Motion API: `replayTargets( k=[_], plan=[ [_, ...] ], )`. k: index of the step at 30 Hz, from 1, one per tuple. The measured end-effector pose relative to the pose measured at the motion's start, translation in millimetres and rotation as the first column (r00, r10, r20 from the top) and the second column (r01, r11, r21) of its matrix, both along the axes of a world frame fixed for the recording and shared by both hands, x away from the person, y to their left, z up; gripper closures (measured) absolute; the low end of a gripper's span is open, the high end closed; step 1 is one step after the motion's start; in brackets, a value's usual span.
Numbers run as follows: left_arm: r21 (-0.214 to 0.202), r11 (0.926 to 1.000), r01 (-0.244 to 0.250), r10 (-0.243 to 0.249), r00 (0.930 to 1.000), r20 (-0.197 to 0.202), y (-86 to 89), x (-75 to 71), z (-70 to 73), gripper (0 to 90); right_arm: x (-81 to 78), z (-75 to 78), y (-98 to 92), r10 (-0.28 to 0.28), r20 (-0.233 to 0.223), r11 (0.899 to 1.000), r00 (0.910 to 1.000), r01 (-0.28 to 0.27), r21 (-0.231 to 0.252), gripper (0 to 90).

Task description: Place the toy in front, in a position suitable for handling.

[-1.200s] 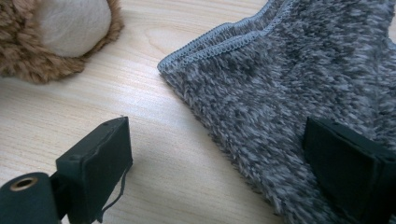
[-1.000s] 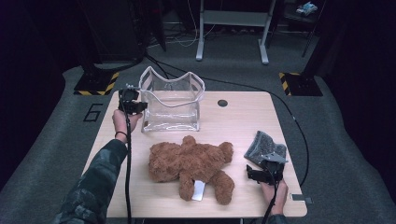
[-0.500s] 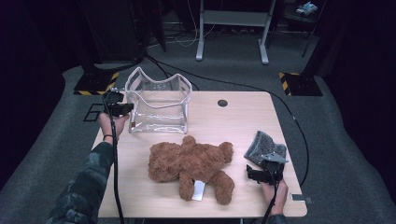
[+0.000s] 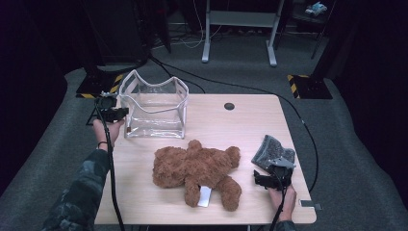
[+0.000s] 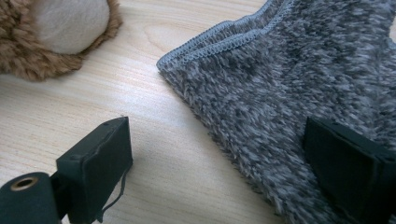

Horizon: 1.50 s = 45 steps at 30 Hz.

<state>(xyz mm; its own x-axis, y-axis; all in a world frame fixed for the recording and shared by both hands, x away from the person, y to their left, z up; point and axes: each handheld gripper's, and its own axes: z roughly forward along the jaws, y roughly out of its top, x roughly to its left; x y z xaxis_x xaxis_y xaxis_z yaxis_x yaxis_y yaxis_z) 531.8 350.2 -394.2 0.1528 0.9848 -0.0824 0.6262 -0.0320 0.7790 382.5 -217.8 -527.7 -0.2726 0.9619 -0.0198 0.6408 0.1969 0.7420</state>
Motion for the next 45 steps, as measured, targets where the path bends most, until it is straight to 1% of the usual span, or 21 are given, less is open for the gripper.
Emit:
replayTargets(
  k=[3, 5, 7, 11, 12, 14, 15, 17, 20, 22, 23, 24, 27, 28, 30, 32, 34, 36, 38, 43, 45],
  plan=[
    [-0.014, 0.9999, 0.002, -0.002, 0.9999, 0.015, -1.4, -5.7, 5.7, 53.6, 0.0, 0.0, 0.1, -0.007, 0.000, 1.000, 1.0000, 0.007, 0.004, 8.1],
    [-0.017, 0.9998, 0.010, -0.009, 0.9992, 0.040, -2.7, -11.3, 10.7, 44.0, 0.1, 0.0, 0.0, -0.003, 0.001, 1.000, 1.0000, 0.003, 0.001, 8.1],
    [-0.007, 0.9996, 0.027, -0.026, 0.9973, 0.068, -5.7, -19.3, 15.6, 40.3, 0.0, 0.1, 0.2, -0.006, 0.000, 1.000, 1.0000, 0.006, 0.002, 8.1],
    [-0.022, 0.9976, 0.066, -0.063, 0.9936, 0.094, -10.7, -29.8, 18.8, 36.6, 0.1, 0.0, 0.2, -0.005, 0.001, 1.000, 1.0000, 0.005, 0.001, 8.1],
    [-0.032, 0.9966, 0.075, -0.072, 0.9931, 0.092, -12.4, -32.3, 19.0, 36.4, 0.1, 0.0, 0.3, -0.004, 0.001, 1.000, 1.0000, 0.004, 0.000, 8.1],
    [-0.020, 0.9966, 0.081, -0.078, 0.9920, 0.099, -14.3, -34.0, 18.6, 36.1, 0.0, 0.0, 0.3, -0.002, 0.000, 1.000, 1.0000, 0.002, -0.001, 8.1],
    [-0.026, 0.9962, 0.084, -0.081, 0.9927, 0.089, -14.3, -34.5, 18.3, 36.0, 0.0, -0.1, 0.2, -0.001, 0.001, 1.000, 1.0000, 0.001, -0.002, 8.1],
    [-0.020, 0.9971, 0.073, -0.071, 0.9928, 0.096, -12.3, -33.4, 16.0, 35.9, -0.1, 0.2, -0.1, 0.004, 0.001, 1.000, 1.0000, -0.004, -0.002, 8.1],
    [-0.019, 0.9981, 0.059, -0.057, 0.9944, 0.089, -5.6, -31.0, 10.6, 36.7, -0.5, 1.2, -1.6, 0.003, -0.003, 1.000, 1.0000, -0.003, 0.025, 8.0],
    [-0.006, 0.9987, 0.050, -0.049, 0.9951, 0.086, -1.3, -28.5, 6.9, 39.0, -0.5, 1.5, -4.3, 0.002, -0.002, 0.999, 1.0000, -0.002, 0.051, 8.1],
    [-0.014, 0.9989, 0.044, -0.043, 0.9956, 0.084, 1.2, -26.5, 4.3, 41.0, -0.3, 1.3, -4.8, 0.006, -0.001, 0.998, 1.0000, -0.006, 0.056, 8.1],
    [-0.012, 0.9992, 0.039, -0.038, 0.9961, 0.080, 4.3, -24.2, 1.6, 43.4, -0.3, 1.3, -4.4, 0.002, -0.002, 0.999, 1.0000, -0.002, 0.049, 8.1],
    [-0.040, 0.9991, 0.017, -0.014, 0.9967, 0.080, 13.0, -16.7, -7.0, 49.8, -0.4, 0.7, -0.8, 0.000, -0.002, 1.000, 1.0000, 0.000, 0.015, 8.0],
    [-0.034, 0.9994, 0.007, -0.004, 0.9968, 0.080, 15.2, -14.0, -9.3, 50.9, -0.3, 0.4, -0.3, 0.004, -0.001, 1.000, 1.0000, -0.004, 0.006, 8.0],
    [-0.050, 0.9984, 0.025, -0.020, 0.9951, 0.097, 19.4, -8.8, -13.0, 54.9, -0.2, 0.4, 0.3, 0.001, -0.001, 1.000, 1.0000, -0.001, 0.002, 8.1],
    [-0.075, 0.9945, 0.074, -0.065, 0.9919, 0.109, 22.1, -3.8, -14.8, 58.4, -0.2, 0.3, 0.3, -0.001, -0.002, 1.000, 1.0000, 0.001, 0.003, 8.1],
    [-0.053, 0.9949, 0.086, -0.080, 0.9911, 0.107, 19.7, -1.8, -14.9, 65.8, -0.2, 0.3, 0.6, -0.002, -0.002, 1.000, 1.0000, 0.002, 0.002, 8.1],
    [-0.005, 0.9977, 0.068, -0.067, 0.9915, 0.112, 15.6, 0.3, -15.1, 74.7, -0.2, 0.2, 0.9, -0.003, -0.002, 1.000, 1.0000, 0.003, 0.000, 8.2],
    [-0.012, 0.9991, 0.040, -0.039, 0.9938, 0.105, 14.6, 1.2, -15.1, 81.3, -0.3, 0.2, 0.9, -0.002, -0.002, 1.000, 1.0000, 0.002, -0.003, 8.2],
    [0.004, 0.9998, -0.021, 0.020, 0.9939, 0.109, 17.0, 2.0, -14.9, 84.9, -0.3, 0.1, 0.9, -0.004, -0.001, 1.000, 1.0000, 0.004, 0.000, 8.3],
    [-0.004, 0.9990, -0.045, 0.045, 0.9938, 0.102, 19.3, 0.7, -14.8, 84.9, -0.3, 0.1, 0.7, -0.003, 0.000, 1.000, 1.0000, 0.003, 0.001, 8.3]
  ],
)
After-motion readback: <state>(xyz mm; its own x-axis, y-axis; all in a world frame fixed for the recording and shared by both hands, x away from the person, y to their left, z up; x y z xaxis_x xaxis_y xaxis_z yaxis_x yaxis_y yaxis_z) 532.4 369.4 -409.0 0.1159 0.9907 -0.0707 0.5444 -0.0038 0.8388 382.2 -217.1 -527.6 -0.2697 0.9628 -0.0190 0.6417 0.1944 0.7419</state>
